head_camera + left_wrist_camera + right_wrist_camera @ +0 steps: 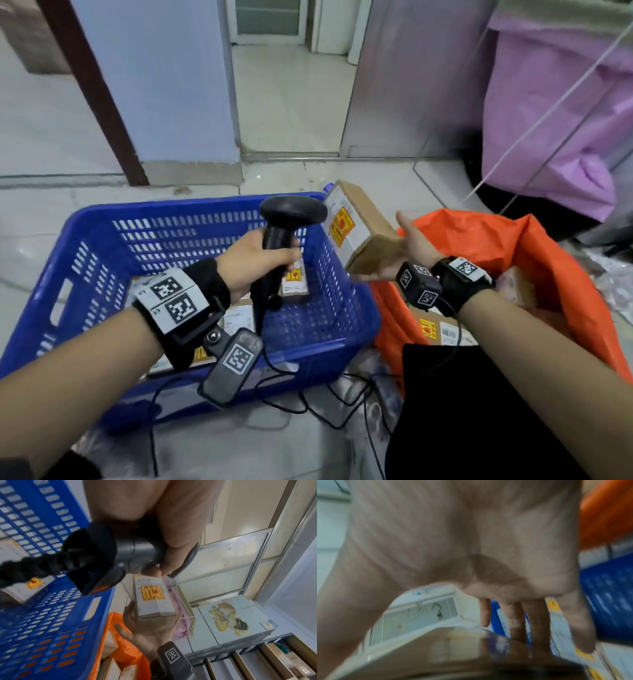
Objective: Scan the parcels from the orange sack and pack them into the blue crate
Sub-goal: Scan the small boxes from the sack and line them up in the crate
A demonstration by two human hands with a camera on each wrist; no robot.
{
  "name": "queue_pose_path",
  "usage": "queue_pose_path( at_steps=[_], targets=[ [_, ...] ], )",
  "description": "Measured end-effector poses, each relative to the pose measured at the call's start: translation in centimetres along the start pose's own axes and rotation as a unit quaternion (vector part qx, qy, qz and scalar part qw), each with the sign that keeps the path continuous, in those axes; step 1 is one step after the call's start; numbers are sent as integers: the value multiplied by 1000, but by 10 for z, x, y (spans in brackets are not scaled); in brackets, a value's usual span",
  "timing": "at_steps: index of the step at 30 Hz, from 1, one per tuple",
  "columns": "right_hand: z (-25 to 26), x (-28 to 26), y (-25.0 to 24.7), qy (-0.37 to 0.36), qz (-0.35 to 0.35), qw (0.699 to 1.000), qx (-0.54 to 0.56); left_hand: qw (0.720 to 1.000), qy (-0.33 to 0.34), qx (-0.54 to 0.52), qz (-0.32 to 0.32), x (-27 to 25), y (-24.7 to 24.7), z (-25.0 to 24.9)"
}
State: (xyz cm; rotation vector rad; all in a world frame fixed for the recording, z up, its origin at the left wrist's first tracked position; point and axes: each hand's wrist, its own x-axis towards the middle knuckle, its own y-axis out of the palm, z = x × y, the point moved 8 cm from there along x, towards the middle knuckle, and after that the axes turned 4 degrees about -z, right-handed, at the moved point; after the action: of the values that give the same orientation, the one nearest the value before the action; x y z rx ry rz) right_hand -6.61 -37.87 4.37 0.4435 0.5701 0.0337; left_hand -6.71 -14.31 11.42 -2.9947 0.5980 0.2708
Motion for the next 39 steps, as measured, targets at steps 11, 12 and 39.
queue_pose_path(
  at_steps=[11,12,39],
  targets=[
    [-68,49,173,84,191,970,-128,991,5,-23,-130,-32,-106,23],
    [-71,54,178,94,182,971,-121,991,3,-26,-134,-34,-111,26],
    [-107,167,140,10,-45,978,-202,981,-86,0,-176,-47,-151,77]
  ],
)
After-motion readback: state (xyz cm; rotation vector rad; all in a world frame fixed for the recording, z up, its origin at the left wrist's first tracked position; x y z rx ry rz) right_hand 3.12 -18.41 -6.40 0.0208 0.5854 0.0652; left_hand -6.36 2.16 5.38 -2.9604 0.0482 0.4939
